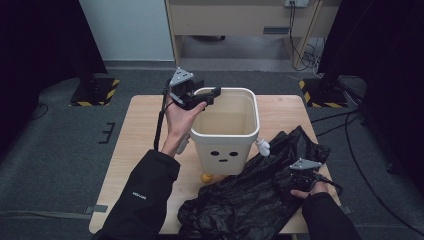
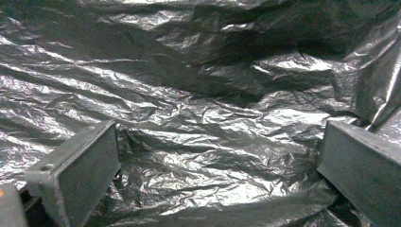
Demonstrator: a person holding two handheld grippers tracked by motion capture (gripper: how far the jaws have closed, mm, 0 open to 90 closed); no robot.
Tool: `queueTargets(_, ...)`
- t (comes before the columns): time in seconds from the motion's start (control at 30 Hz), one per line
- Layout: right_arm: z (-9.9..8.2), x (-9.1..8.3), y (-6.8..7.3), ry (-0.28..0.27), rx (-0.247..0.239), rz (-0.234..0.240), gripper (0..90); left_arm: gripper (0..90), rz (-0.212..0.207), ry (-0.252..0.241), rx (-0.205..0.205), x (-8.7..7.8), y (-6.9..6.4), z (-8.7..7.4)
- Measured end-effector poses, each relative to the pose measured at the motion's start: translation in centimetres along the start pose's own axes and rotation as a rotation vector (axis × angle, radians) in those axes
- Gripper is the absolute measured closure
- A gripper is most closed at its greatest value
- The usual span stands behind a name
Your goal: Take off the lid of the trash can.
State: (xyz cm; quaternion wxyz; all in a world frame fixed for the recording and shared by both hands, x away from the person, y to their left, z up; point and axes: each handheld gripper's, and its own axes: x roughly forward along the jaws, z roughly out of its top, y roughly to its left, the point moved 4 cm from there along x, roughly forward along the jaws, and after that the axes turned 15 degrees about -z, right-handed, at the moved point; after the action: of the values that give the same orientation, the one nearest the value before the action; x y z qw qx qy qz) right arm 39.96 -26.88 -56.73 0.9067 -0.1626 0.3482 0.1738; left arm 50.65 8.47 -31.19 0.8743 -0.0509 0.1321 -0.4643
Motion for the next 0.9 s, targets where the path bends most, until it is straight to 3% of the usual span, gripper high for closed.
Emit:
queueTargets(0.23, 0.0, 0.0, 0.01, 0.0, 0.0, 0.0, 0.2, 37.1, -0.013, 0.084, 0.014, -0.16, -0.07, -0.48)
queueTargets(0.43, 0.0, 0.0, 0.0, 0.0, 0.0, 0.0, 0.2, 43.9, -0.005, 0.126, 0.016, -0.41, 0.2, -0.72)
queueTargets(0.6, 0.02, 0.01, 0.02, 0.0, 0.002, 0.0, 0.2, 49.4, -0.012, 0.134, 0.0, -0.54, 0.41, -0.8)
queueTargets(0.9, 0.02, 0.01, 0.03, 0.0, 0.002, 0.0, 0.2, 54.4, 0.016, 0.14, -0.006, -0.44, 0.52, -0.73)
